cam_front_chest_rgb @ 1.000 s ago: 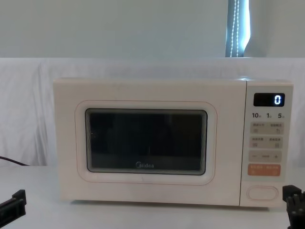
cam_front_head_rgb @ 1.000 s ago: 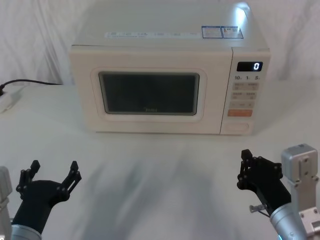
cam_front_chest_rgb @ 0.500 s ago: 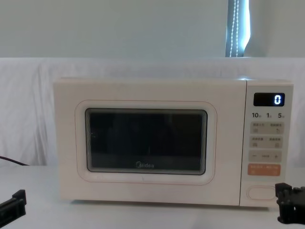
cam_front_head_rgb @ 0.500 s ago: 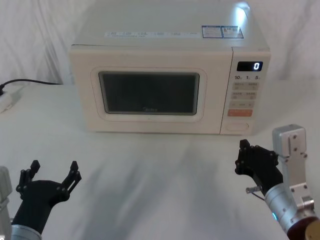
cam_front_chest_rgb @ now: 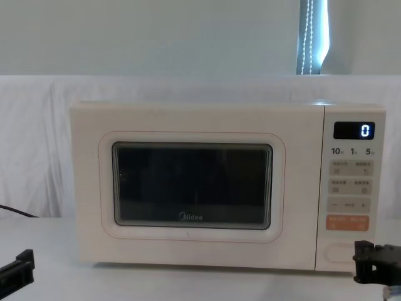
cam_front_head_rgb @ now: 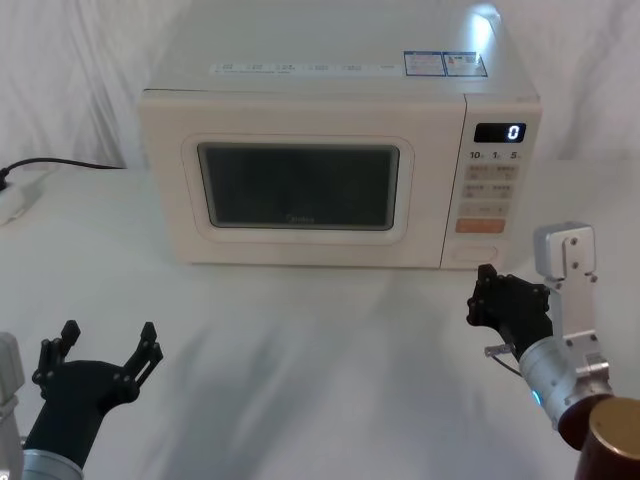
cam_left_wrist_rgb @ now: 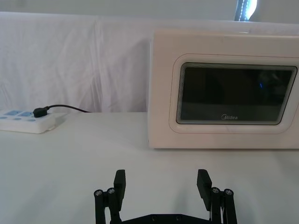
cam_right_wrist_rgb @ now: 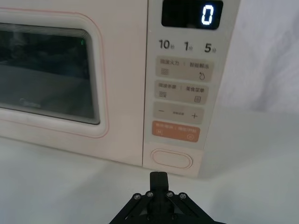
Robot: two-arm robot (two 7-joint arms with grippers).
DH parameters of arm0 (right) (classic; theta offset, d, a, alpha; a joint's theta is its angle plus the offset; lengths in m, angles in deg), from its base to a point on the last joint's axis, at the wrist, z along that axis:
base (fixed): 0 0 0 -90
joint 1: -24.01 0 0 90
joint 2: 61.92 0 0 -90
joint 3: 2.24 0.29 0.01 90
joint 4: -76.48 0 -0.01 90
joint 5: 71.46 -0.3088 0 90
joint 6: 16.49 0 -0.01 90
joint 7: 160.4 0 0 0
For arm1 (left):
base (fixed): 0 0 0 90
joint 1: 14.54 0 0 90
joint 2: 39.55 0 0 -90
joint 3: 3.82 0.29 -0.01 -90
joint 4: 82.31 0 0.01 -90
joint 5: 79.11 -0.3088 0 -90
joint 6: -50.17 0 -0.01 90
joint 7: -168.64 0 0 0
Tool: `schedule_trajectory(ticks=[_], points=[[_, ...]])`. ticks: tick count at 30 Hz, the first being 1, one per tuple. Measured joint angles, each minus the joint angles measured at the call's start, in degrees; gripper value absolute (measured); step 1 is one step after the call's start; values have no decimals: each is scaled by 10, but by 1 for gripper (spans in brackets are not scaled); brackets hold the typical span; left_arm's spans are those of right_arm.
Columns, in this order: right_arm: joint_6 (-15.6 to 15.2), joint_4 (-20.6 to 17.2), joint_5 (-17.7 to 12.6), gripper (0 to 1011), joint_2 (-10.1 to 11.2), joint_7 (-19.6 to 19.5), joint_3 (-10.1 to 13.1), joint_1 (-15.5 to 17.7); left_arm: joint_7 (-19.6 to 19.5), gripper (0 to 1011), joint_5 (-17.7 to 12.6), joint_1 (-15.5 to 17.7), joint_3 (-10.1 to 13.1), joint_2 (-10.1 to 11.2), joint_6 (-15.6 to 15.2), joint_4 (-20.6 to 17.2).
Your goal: Press the button to open the microwave door with one hand; close the microwave door with the other hand.
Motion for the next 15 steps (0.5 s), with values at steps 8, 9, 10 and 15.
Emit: schedule_trajectory(ticks=[8, 9, 10, 15], points=[[3, 59, 3, 0, -11, -1, 7, -39, 0, 1001, 0, 0, 0, 0, 0, 0], [3, 64, 4, 0, -12, -1, 8, -43, 0, 1001, 0, 0, 0, 0, 0, 0], [5, 74, 5, 0, -14, -1, 8, -50, 0, 1001, 0, 0, 0, 0, 0, 0], [8, 99, 9, 0, -18, -3, 10, -68, 0, 1001, 0, 0, 0, 0, 0, 0]])
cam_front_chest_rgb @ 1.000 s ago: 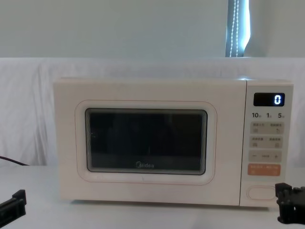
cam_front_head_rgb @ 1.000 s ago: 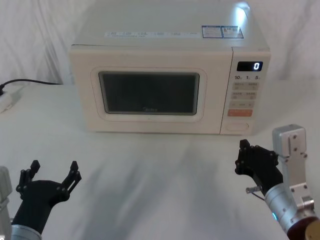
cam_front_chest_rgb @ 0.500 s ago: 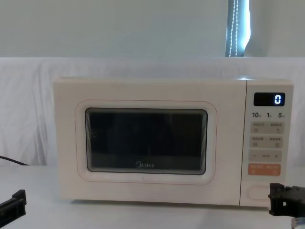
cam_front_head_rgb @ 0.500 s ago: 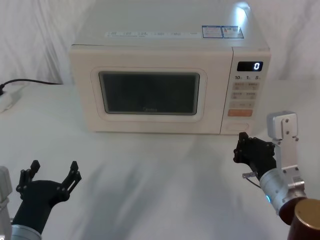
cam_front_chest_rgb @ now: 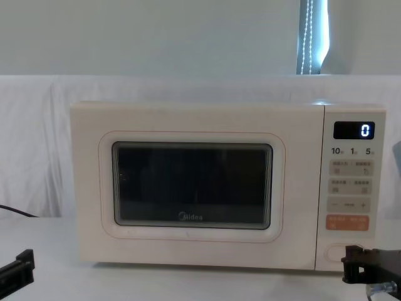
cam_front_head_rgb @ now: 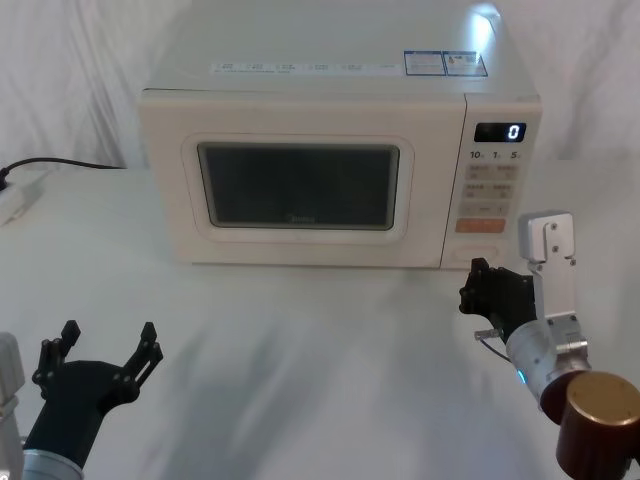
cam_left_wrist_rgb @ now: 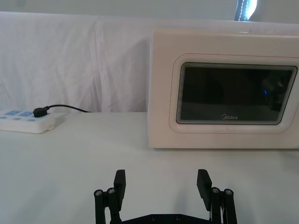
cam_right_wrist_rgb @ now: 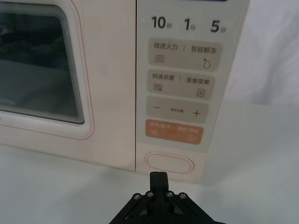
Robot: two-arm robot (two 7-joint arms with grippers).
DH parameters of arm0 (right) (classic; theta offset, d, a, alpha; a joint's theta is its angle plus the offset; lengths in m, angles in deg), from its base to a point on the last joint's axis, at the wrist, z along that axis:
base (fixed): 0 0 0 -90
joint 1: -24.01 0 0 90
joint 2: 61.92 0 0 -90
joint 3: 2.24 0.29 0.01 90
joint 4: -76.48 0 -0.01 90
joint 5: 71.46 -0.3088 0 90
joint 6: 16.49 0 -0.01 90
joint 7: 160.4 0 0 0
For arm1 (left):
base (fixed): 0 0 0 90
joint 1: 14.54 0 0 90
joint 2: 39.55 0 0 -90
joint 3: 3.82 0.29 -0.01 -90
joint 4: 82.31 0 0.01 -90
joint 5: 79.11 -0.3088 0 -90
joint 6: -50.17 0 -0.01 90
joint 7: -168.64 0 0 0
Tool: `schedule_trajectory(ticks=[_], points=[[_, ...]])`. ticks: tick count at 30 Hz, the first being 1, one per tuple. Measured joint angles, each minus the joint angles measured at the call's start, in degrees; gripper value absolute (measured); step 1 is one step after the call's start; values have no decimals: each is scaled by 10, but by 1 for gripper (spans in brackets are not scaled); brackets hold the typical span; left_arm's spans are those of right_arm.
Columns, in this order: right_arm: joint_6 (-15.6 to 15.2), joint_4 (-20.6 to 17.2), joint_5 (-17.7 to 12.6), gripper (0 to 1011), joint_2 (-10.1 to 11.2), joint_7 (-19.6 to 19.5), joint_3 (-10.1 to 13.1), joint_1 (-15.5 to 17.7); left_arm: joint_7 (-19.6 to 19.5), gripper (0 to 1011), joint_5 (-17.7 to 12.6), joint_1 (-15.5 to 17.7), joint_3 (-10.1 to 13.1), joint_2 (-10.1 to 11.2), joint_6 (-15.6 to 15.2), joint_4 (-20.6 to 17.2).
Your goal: Press the button to open the microwave door with one hand; close the microwave door with the other hand.
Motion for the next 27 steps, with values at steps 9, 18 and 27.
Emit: schedule_trajectory(ticks=[9, 18, 27], points=[[8, 43, 4, 0, -10, -6, 5, -27, 0, 1001, 0, 0, 0, 0, 0, 0], [15, 76, 6, 0, -16, -11, 10, -48, 0, 1001, 0, 0, 0, 0, 0, 0], [25, 120, 11, 0, -23, -14, 12, -76, 0, 1001, 0, 0, 0, 0, 0, 0]])
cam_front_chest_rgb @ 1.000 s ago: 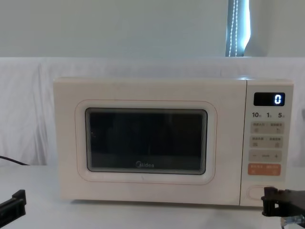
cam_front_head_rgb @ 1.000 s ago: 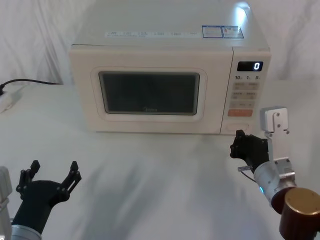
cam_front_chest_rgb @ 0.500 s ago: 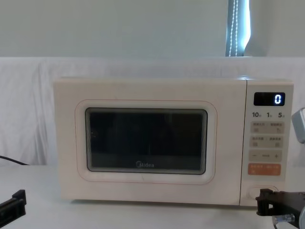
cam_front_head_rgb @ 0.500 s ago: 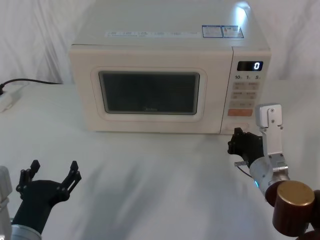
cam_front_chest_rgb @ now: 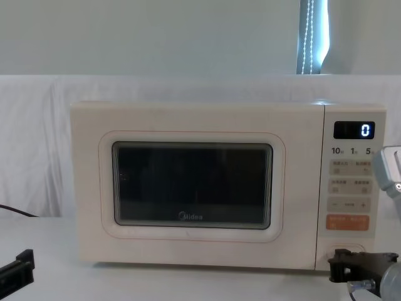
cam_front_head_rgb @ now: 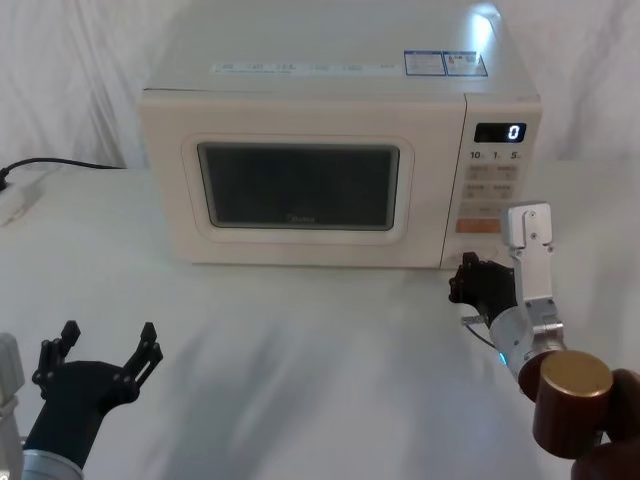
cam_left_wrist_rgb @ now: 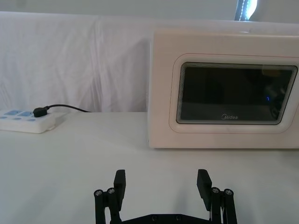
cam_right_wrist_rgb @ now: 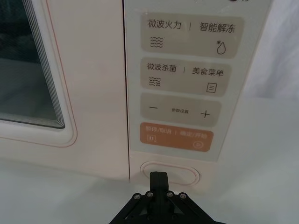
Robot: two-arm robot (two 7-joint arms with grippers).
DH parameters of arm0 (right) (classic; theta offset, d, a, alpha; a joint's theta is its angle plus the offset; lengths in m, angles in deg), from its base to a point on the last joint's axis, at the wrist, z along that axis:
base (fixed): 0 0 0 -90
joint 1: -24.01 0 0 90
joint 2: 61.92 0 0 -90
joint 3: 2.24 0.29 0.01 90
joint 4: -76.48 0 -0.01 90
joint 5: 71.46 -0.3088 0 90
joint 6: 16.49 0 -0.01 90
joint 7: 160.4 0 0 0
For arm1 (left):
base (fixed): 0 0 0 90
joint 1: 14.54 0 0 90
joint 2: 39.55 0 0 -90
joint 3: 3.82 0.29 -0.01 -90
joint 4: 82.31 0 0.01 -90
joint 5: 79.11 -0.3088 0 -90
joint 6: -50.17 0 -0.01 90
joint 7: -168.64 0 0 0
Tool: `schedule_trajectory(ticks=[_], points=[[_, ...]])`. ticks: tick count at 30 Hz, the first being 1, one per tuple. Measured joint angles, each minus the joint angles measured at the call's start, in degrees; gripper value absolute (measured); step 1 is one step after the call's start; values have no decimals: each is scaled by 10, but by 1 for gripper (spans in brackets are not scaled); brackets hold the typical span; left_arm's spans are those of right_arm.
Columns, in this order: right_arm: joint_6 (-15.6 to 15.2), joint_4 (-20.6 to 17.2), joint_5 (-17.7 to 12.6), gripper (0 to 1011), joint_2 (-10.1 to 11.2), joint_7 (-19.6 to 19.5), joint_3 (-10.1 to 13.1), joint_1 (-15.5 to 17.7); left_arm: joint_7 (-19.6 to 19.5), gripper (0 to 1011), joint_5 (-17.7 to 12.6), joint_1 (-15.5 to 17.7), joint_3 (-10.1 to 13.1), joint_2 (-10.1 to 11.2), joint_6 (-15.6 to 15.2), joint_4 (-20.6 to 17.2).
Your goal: Press the button to open the microwave door with one hand; close the microwave door with the other hand.
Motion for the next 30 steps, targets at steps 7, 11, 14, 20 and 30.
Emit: schedule_trajectory(ticks=[7, 11, 14, 20, 30], points=[[5, 19, 2, 0, -2, -2, 3, -14, 0, 1001, 0, 0, 0, 0, 0, 0], [5, 25, 3, 0, -3, -4, 5, -18, 0, 1001, 0, 0, 0, 0, 0, 0], [5, 27, 3, 0, -3, -4, 7, -19, 0, 1001, 0, 0, 0, 0, 0, 0], [6, 29, 3, 0, -4, -6, 11, -19, 0, 1001, 0, 0, 0, 0, 0, 0], [4, 26, 4, 0, -5, -9, 16, -16, 0, 1001, 0, 0, 0, 0, 0, 0]])
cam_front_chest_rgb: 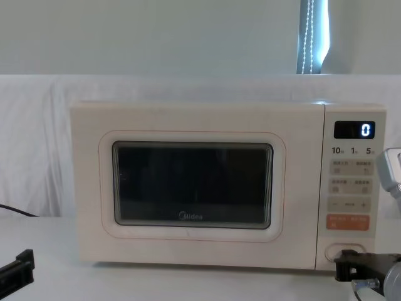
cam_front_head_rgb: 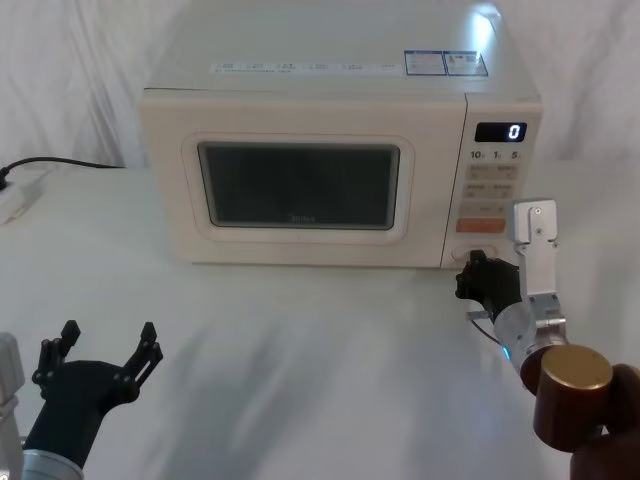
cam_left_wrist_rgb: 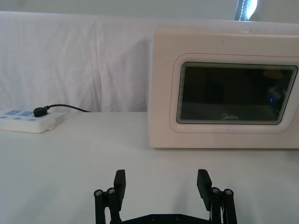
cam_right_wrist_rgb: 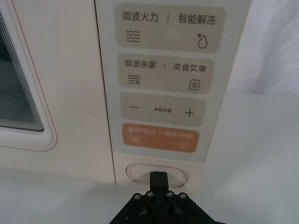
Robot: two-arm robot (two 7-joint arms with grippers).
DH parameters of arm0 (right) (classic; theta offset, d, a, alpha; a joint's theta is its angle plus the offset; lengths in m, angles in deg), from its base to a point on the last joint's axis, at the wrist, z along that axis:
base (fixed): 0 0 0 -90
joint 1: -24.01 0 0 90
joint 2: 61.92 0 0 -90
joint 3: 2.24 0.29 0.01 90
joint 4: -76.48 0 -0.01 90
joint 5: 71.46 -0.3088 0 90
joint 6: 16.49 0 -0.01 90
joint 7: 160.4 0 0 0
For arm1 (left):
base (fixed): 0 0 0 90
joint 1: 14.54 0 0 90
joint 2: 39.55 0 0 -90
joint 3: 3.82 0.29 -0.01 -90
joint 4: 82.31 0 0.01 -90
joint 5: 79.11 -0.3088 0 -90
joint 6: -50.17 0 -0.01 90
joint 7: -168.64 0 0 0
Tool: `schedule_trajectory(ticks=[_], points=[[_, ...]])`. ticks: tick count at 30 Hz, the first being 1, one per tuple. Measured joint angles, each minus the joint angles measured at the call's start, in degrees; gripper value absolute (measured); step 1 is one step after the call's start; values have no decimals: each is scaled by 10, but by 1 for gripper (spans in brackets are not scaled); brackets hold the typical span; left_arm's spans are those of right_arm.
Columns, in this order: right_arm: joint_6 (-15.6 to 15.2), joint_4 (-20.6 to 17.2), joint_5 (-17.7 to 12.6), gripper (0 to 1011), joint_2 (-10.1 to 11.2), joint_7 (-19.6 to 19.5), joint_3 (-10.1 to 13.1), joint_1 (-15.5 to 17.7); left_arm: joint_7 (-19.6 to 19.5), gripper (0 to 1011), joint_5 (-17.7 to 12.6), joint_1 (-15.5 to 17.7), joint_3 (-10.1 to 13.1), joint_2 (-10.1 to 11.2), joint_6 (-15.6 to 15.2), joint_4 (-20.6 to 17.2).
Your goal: Press the button to open the microwave door with one hand; close the microwave door with the other hand.
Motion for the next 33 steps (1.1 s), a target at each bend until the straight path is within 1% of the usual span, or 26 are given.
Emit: schedule_trajectory(ticks=[12, 23, 33], points=[[5, 9, 0, 0, -4, 0, 3, -6, 0, 1001, 0, 0, 0, 0, 0, 0], [15, 33, -1, 0, -8, -4, 5, -20, 0, 1001, 0, 0, 0, 0, 0, 0], [18, 39, -1, 0, -10, -6, 6, -24, 0, 1001, 0, 0, 0, 0, 0, 0]])
